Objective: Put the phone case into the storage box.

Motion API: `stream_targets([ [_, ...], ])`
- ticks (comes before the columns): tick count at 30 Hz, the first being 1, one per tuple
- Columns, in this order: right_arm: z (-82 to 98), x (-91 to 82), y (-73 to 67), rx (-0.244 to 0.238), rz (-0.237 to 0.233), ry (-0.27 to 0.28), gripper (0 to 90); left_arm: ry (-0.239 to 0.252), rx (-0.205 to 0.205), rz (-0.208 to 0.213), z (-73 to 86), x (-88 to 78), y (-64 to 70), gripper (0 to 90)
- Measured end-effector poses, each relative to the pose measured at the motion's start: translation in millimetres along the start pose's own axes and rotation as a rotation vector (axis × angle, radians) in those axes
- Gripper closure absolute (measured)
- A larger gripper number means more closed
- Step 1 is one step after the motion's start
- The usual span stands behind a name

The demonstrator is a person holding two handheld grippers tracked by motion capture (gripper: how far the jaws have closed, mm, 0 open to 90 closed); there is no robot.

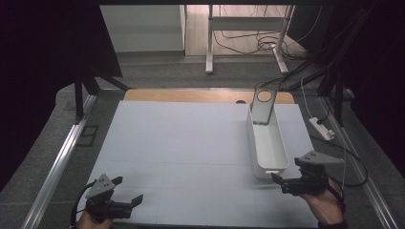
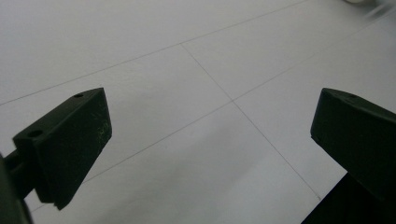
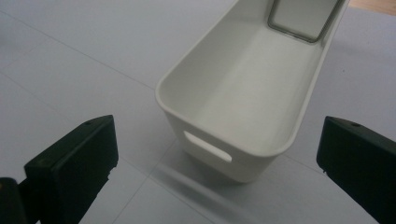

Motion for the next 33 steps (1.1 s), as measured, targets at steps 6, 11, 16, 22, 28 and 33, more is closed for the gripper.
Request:
stream_targets([
  [6,8.8,-6.8,0.9,0.0,0.019,0.012,0.0,0.004,-0.011,-0.003,-0.1,-0.5,-0.9,0.0],
  [11,20.6,-13.3,4.1,0.024,0.031,0.016,0.0,0.003,-0.006,-0.003,-0.2,-0.2,-0.1,0.0],
  [16,28.0,-17.5,6.4,0.039,0.036,0.02,0.0,0.005,-0.008,-0.003,-0.3,-0.2,-0.2,0.0],
  [22,39.1,-19.3,7.9,0.056,0.04,0.009,0.0,0.009,-0.01,-0.006,-0.5,-0.5,-0.7,0.0],
  [28,49.6,-20.3,9.6,0.057,0.052,-0.004,0.0,0.008,-0.01,-0.008,-0.5,-0.5,-0.8,0.0],
  [33,56.6,-20.5,11.1,0.055,0.063,-0.019,0.0,0.008,-0.009,-0.008,-0.5,-0.4,-0.6,0.0],
])
Point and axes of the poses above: each handheld gripper's, and its own axes: x roughly forward along the jaws, z roughly out of its underside, y roughly to its right, the point moved 8 cm from there along x, roughly forward along the jaws, and after that the axes turned 2 degrees about -y, right-handed, at the moved point
